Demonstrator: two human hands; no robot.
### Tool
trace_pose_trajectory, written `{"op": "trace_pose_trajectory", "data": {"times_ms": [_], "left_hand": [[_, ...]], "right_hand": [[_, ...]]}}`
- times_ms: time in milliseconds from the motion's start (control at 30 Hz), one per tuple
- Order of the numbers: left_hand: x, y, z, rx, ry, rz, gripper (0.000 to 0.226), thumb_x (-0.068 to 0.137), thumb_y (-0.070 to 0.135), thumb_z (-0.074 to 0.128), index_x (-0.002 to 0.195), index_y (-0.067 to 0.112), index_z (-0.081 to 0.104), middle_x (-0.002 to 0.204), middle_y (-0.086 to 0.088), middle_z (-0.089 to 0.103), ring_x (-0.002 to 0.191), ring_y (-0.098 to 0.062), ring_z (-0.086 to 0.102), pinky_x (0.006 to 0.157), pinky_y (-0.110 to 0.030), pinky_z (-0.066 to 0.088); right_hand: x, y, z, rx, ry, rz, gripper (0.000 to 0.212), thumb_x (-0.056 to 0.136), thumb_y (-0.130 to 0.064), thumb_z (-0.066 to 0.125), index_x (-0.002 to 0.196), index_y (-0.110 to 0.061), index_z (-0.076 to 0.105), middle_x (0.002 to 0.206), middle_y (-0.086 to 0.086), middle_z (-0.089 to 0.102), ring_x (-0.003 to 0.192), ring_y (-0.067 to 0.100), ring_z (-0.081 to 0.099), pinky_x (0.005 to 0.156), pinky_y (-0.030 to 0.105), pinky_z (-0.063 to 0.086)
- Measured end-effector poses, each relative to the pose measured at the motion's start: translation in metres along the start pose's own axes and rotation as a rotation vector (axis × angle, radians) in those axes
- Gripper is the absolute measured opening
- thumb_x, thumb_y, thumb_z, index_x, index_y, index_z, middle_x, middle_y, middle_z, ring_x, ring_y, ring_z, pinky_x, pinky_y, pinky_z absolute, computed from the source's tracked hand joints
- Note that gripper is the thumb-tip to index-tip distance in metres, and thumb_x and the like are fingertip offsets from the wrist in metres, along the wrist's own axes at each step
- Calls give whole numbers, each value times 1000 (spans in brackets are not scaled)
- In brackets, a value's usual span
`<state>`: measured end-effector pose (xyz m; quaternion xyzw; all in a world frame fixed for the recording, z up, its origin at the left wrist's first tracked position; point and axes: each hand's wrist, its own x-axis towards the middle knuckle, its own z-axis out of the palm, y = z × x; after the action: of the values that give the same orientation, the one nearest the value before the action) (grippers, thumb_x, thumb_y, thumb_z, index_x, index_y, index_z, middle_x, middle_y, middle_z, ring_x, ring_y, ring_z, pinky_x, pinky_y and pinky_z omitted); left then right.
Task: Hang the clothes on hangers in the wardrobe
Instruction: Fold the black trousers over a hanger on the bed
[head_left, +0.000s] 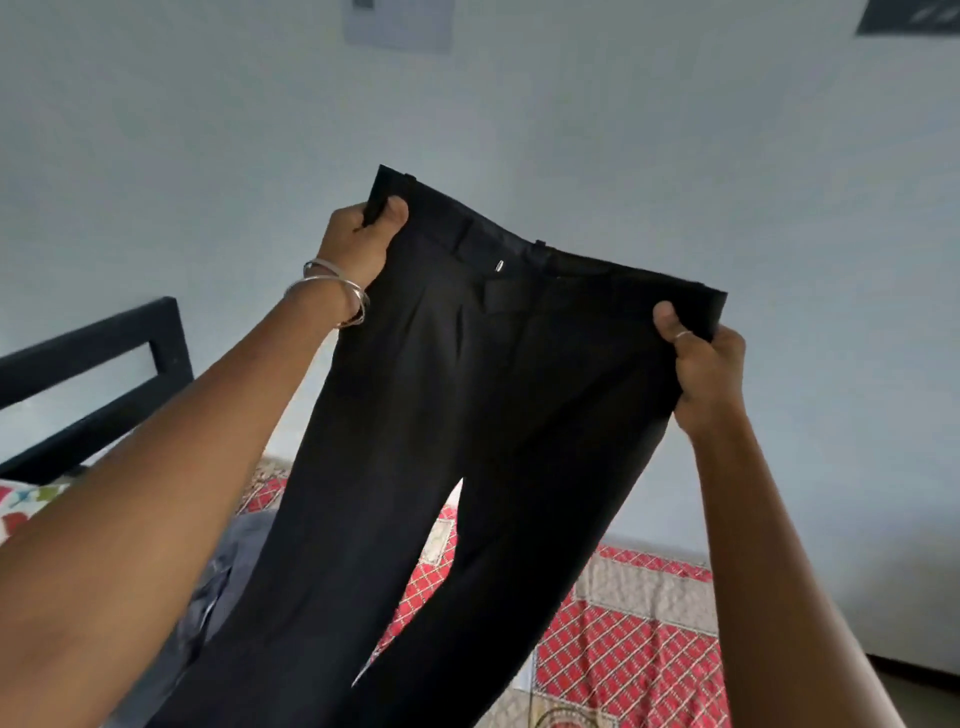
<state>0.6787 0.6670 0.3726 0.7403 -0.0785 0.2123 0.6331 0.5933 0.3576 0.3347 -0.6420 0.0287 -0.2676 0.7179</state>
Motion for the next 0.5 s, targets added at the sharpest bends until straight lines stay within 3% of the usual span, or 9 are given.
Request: {"op": "trace_pose_trajectory", "data": {"times_ms": [67, 200, 267, 333, 433, 500], "left_hand": [[0, 27, 3, -30, -7, -43, 44, 90, 56, 53, 94, 15, 66, 102, -6, 68, 97, -21, 65, 87, -34, 54], [-15, 61, 18, -213, -153, -82, 49, 93, 59, 40, 99, 19, 68, 102, 1, 70, 94, -12, 67, 77, -23, 54], [-26, 70, 27, -243, -200, -105, 52, 93, 58, 41, 102, 15, 68, 109, -6, 70, 102, -17, 66, 84, -27, 53], [-27, 72, 39, -58, -120, -92, 54, 91, 54, 51, 98, 3, 67, 108, -17, 68, 103, -31, 64, 86, -35, 53], [-50, 97, 83, 283, 161, 26, 52, 94, 46, 50, 101, -4, 62, 108, -26, 62, 106, -41, 55, 85, -41, 44], [-69, 120, 112, 300, 191, 33, 48, 96, 43, 46, 109, -2, 59, 115, -23, 60, 111, -40, 52, 85, -39, 41]], "right_hand": [[2, -25, -10, 41, -31, -10, 17, 87, -22, 70, 94, -6, 71, 99, 12, 73, 94, 27, 71, 79, 37, 58], [-4, -67, -57, 132, -134, 28, 25, 93, -26, 61, 107, -6, 67, 108, 10, 72, 100, 23, 70, 82, 36, 58], [-4, -83, -84, 113, -123, 39, 28, 90, -29, 64, 106, -6, 68, 109, 11, 72, 100, 25, 69, 83, 38, 58], [1, -91, -87, -89, 24, 19, 24, 82, -27, 74, 93, -6, 70, 97, 12, 73, 94, 28, 70, 77, 37, 59], [0, -102, -78, -395, 407, -79, 26, 82, -29, 72, 83, -4, 63, 87, 8, 66, 75, 23, 63, 61, 25, 48], [-6, -108, -61, -454, 486, -132, 26, 88, -30, 66, 89, -4, 61, 85, 6, 60, 77, 21, 56, 69, 28, 48]]}}
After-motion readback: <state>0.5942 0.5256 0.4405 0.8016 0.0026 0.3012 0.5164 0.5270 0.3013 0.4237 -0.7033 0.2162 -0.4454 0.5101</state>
